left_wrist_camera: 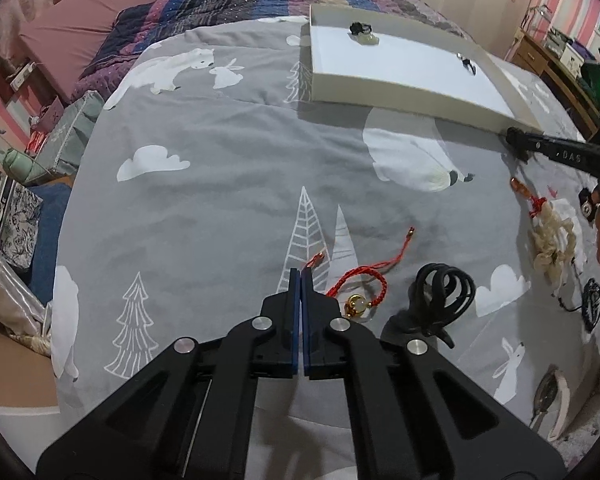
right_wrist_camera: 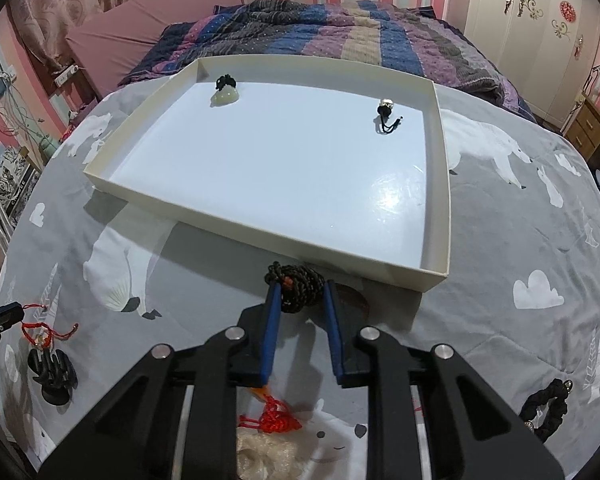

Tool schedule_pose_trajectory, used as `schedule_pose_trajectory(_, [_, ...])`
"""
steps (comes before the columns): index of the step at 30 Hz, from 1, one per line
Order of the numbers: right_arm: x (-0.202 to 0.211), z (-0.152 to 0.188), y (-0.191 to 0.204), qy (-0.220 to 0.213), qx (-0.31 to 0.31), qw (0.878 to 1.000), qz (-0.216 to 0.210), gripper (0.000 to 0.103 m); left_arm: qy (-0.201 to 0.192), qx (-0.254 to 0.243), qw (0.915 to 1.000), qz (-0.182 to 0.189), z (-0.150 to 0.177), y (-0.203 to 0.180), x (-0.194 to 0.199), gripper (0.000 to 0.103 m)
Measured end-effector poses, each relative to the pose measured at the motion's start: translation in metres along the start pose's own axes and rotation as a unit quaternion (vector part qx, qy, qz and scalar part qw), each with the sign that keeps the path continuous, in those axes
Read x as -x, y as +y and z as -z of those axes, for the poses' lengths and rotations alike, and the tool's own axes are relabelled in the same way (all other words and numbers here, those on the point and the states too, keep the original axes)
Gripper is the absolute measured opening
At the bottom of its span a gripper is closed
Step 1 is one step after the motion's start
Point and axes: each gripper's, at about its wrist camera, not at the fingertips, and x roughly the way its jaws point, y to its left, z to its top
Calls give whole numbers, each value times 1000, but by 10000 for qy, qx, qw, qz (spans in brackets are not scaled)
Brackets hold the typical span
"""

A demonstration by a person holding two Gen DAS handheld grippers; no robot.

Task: Organize jewelry
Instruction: 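Carry the red bracelet with the left tool while the right tool carries the brown bead pendant to the tray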

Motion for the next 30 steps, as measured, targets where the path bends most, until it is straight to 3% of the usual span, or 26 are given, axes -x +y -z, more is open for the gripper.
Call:
schedule_pose_trajectory(10, [16,-4,-6,-151,-59,9999,-23,22,-514,-183,9983,215,-21,-16,34,0])
schedule_pose_trajectory(20, [34,-15,-12,-309,-144,9993,-117,22,-993,-381,9934,436,-72,-46,53,0])
schedule_pose_trajectory(25, [46,-31,-18,-449,-191,9987,-157,7,-1098,-402,9910,648,-116,-63,52,0])
schedule_pose_trajectory(30, [49,-58,-22,-605,-214,9979,-39,1,-1206,-348,9885,838,-166,-82,36,0])
